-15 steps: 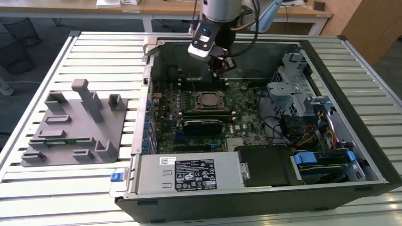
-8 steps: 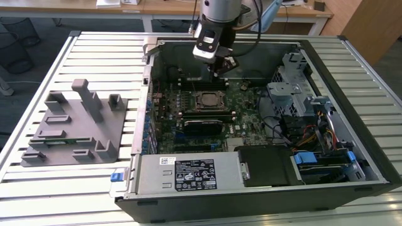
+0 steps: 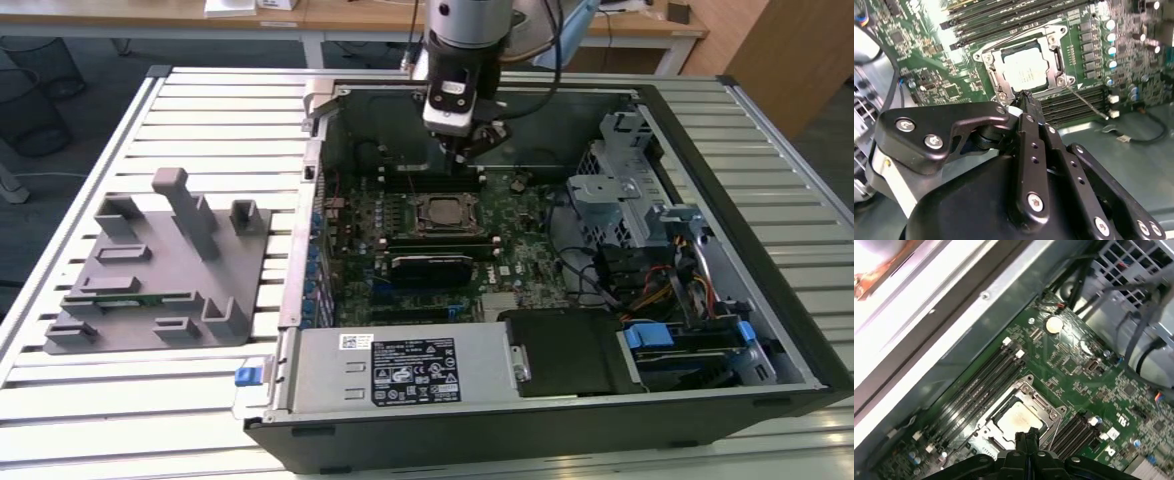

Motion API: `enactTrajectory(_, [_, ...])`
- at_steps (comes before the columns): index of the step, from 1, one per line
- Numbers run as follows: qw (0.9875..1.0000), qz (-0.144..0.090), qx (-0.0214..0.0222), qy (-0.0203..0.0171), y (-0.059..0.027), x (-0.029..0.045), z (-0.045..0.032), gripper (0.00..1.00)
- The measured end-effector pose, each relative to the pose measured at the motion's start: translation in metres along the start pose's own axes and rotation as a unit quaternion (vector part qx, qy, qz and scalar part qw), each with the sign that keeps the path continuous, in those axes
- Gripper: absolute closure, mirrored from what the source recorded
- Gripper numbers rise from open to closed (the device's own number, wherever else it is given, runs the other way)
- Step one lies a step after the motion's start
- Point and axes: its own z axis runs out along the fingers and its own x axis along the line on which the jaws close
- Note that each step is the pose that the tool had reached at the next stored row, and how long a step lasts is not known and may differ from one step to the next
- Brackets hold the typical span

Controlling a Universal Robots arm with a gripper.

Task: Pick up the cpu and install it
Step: 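Install the first cpu locking lever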

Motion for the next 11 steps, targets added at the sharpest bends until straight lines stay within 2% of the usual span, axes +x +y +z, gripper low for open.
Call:
enactTrajectory(5, [0.999,-0.045,-0.0005,0.0006,0.0,0.0,0.0003,0.89])
enactTrajectory(8, [0.9974,-0.072,-0.0009,0.0012,0.0,0.0,0.0005,0.89])
enactTrajectory(11, [0.995,-0.1,-0.0014,0.0017,0.0,0.0,0.0008,0.89])
